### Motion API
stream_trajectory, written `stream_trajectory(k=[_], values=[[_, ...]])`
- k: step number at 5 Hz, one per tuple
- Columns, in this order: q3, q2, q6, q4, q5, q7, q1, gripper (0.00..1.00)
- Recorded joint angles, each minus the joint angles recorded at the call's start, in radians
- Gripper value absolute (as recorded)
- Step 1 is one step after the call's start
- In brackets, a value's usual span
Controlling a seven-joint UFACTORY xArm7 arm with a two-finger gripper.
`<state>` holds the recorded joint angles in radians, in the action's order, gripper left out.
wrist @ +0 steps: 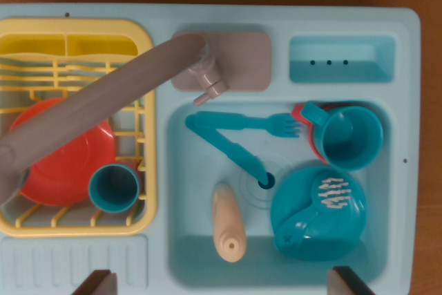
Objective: Pick detergent from the sink
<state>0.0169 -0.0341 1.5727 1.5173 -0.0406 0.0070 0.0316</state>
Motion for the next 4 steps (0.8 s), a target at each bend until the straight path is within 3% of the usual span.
stream_trajectory(k=[1,2,3,4], values=[[-0.003,0.000,-0.025,-0.025,0.0024,-0.006,0.0010,0.00],[-0.003,0.000,-0.025,-0.025,0.0024,-0.006,0.0010,0.00],[-0.006,0.000,-0.056,-0.056,0.0053,-0.013,0.0022,0.00],[-0.006,0.000,-0.056,-0.056,0.0053,-0.013,0.0022,0.00]])
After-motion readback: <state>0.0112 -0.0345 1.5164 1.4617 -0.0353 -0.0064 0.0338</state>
